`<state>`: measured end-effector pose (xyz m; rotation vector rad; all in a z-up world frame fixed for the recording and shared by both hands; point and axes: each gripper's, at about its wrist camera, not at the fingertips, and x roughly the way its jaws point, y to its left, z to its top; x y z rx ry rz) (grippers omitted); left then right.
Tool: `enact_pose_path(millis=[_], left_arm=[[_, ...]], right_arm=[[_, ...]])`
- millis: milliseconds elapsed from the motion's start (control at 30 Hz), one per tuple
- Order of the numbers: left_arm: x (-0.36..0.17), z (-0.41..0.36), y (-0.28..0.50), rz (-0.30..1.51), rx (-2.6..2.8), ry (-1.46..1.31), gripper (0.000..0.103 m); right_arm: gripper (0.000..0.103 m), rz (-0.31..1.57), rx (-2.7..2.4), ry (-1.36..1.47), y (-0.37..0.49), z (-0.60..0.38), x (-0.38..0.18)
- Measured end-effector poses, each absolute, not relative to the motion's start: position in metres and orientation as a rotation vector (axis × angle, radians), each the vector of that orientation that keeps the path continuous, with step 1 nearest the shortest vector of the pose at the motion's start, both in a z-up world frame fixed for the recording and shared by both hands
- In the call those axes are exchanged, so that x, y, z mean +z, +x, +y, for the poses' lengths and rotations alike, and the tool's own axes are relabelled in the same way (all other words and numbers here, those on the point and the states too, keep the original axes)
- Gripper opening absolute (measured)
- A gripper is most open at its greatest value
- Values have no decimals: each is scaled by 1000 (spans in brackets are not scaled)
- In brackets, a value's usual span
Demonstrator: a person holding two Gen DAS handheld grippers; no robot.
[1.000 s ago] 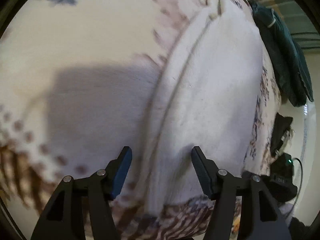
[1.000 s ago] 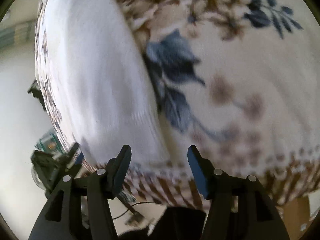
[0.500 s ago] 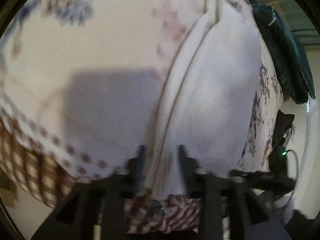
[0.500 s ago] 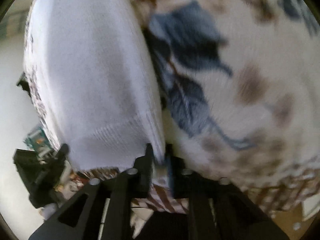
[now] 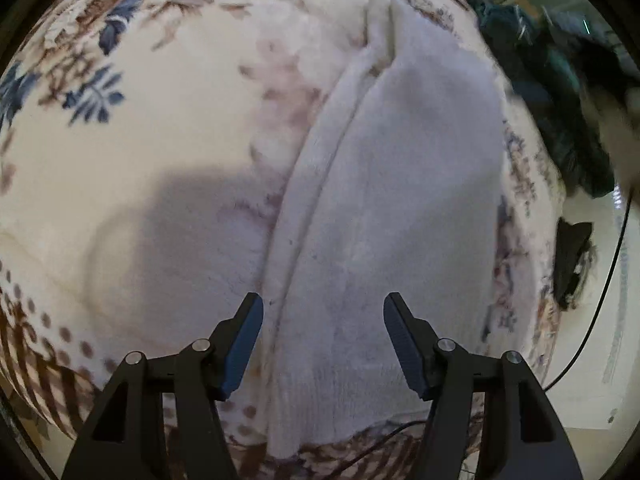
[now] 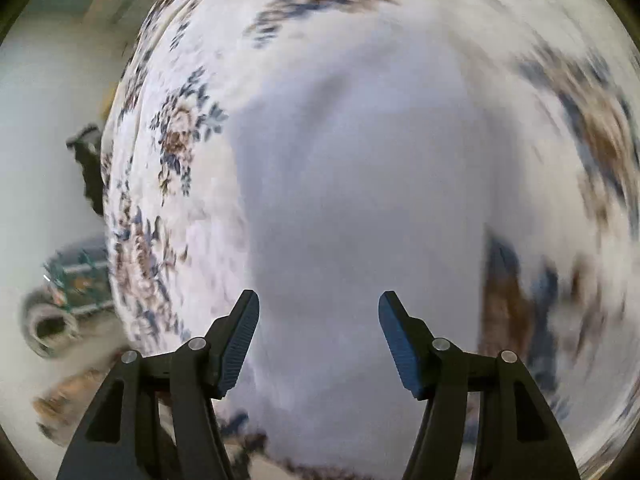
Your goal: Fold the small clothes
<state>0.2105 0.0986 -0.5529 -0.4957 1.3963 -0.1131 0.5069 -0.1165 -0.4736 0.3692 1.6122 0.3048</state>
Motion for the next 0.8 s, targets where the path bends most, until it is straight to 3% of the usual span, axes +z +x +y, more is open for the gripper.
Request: enact_pose_path(millis=[33, 67, 100, 367, 433, 467, 667, 800], left_arm=[[-558, 96, 210, 1395, -113, -484, 58], [-560, 95, 209, 1389, -108, -470, 40], [-562, 95, 208, 1388, -104, -455, 7], [-561, 102, 200, 1343, -123, -481, 4], [-559, 105, 199, 1337, -126, -502, 4], [-557, 107, 198, 1332, -130, -511, 4], [-549, 121, 194, 1304, -136, -589, 4], [-553, 128, 197, 1303, -117, -626, 4]], right_arm=[[64, 1612, 305, 369, 507, -117, -474], [64, 1616, 311, 364, 526, -107, -479], [64, 1620, 303, 356, 536, -106, -482], [62, 1586, 277, 118, 585, -41, -536], [22, 1632, 244, -59, 597, -12, -561], [8, 1632, 244, -59, 597, -12, -561], [7, 1492, 141, -43, 616, -11, -527], [7, 1504, 120, -43, 633, -6, -532]])
